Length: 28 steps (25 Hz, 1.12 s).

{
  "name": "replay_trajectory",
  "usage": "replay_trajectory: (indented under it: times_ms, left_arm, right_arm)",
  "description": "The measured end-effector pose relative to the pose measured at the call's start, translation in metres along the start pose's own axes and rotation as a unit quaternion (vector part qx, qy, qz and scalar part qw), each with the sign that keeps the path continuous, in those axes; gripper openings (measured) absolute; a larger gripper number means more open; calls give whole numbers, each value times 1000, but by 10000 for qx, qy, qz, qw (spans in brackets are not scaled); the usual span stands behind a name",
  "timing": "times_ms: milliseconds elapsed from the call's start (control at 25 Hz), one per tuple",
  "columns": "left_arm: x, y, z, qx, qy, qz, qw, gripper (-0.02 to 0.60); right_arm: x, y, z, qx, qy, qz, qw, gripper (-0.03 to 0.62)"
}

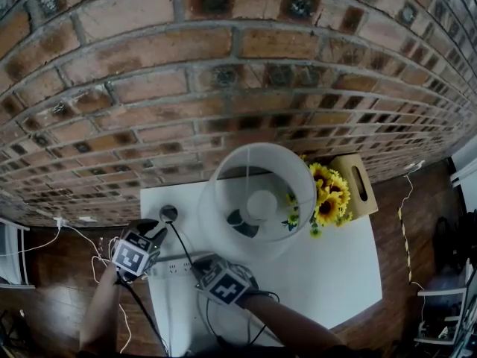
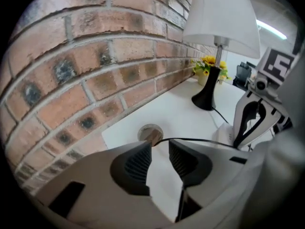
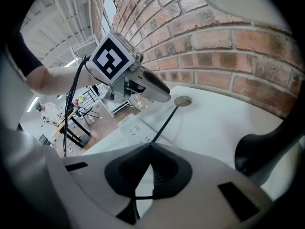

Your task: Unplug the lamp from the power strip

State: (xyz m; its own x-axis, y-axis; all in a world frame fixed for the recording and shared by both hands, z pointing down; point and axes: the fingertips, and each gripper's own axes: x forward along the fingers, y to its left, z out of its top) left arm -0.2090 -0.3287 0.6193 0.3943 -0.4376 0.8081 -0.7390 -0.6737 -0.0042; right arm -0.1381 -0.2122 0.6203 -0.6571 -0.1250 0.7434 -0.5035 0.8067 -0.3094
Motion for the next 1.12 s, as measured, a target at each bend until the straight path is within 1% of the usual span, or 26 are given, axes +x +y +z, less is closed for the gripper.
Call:
replay_trajectory:
  times_ms: [80, 120, 200, 240, 360, 400, 520, 600, 680, 720, 800, 960, 1040, 1120]
  left_arm:
    - [-5, 1, -2, -512, -322, -136, 9981, 92]
    - [-10, -1, 0, -790, -521, -214, 9953, 22]
    - [-22, -4, 5, -1267, -865, -260, 9878, 21]
    - [-27, -4, 6, -1427, -953, -217, 9849, 21]
    - [-38, -3, 1, -1768, -1058, -149, 9784, 21]
    - [-41, -3, 0, -1885, -1102, -153, 9757, 21]
    - [-56, -5, 2, -2240, -1338, -215, 9651, 21]
    - [-67, -9, 7, -2444, -1542, -272, 9570, 21]
    - [-78, -12, 13, -2580, -1730, -302, 9501, 21]
    - [-84, -13, 16, -2609, -1810, -290, 9478, 21]
    - [-96, -13, 19, -2610, -1925, -238, 9457, 21]
    - [-119, -12, 27, -2493, -2084, -164, 9456, 21]
    - [-129, -16, 32, -2406, -2167, -105, 9461, 21]
    - [-138, -22, 33, -2255, -2211, 1, 9488, 21]
  right_arm:
    - [1, 2, 0, -16, -13, 43, 10000, 5]
    - [1, 3, 0, -26, -12, 46, 10000, 5]
    - [2, 3, -1, -67, 9, 21, 10000, 5]
    - [1, 3, -2, -104, 29, -11, 9999, 5]
    - [-1, -3, -4, -178, 83, -174, 9997, 5]
    - [-1, -3, -4, -159, 63, -171, 9997, 5]
    - [1, 2, -3, -190, -147, -75, 9997, 5]
    - [1, 2, -3, -250, -210, -123, 9994, 5]
    - [-2, -2, -3, -369, -146, -281, 9988, 5]
    - [-5, -2, -1, -494, -146, -365, 9980, 3]
    - [-14, 4, 8, -735, -319, -446, 9958, 3]
    - [-41, 19, 32, -740, -786, -470, 9930, 3]
    - [-60, 26, 46, -612, -1074, -469, 9912, 3]
    - [-75, 35, 60, -387, -1395, -376, 9888, 3]
